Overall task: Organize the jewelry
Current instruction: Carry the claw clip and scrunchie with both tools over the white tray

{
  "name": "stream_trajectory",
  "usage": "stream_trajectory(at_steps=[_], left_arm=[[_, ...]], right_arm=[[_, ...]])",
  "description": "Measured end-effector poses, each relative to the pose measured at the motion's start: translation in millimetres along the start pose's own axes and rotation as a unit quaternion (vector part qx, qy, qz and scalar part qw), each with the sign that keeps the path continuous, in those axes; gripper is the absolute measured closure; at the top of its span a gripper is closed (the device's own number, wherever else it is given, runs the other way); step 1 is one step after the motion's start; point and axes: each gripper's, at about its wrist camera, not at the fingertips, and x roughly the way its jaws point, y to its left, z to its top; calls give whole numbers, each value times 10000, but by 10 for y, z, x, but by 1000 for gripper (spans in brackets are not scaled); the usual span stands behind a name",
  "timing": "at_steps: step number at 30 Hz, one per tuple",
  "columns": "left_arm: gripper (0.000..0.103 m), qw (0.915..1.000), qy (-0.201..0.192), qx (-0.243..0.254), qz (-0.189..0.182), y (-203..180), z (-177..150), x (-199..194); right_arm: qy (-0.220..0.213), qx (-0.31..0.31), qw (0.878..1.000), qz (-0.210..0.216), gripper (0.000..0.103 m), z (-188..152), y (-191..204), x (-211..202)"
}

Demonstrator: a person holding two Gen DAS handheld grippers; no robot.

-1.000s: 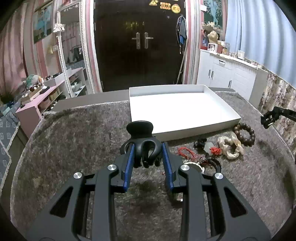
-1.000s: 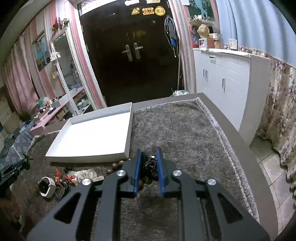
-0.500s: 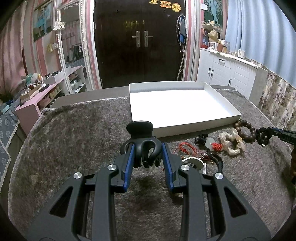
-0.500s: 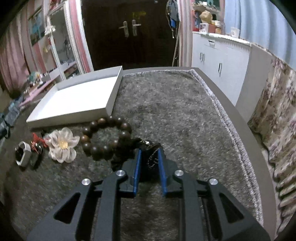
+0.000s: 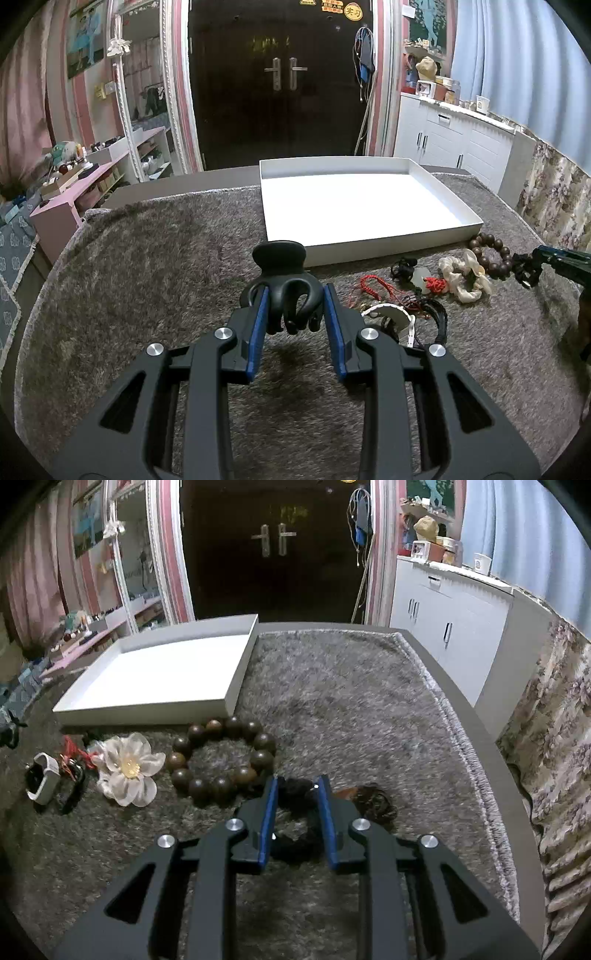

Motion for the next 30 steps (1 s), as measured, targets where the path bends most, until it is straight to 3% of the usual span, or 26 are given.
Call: stream_trajectory(at_steps=[4, 7, 11, 13, 14, 21, 30], left_arm=[[75, 10000, 7, 1, -3, 2, -4, 3], [75, 10000, 10, -9, 19, 19, -11, 0], [75, 10000, 31, -18, 25, 20, -24, 21], [75, 10000, 40, -20, 16, 15, -29, 35], [75, 10000, 43, -21, 13, 11, -26, 41], [75, 10000, -67, -20, 9, 17, 68, 22], [75, 9985, -536, 85, -33, -59, 638, -17]], right_arm=[[147, 76, 9996, 242, 80, 7, 27, 119], [159, 56, 9989, 431, 73, -1, 117, 128], [395, -96, 9983, 406, 73, -49, 242, 228], [573, -132, 9976, 375, 77, -88, 272, 319], [589, -143, 9976, 344, 89, -96, 279, 335], [-136, -65, 9993, 350, 92, 178, 231, -89], [-1013, -311, 9926, 594, 92, 850, 483, -510]])
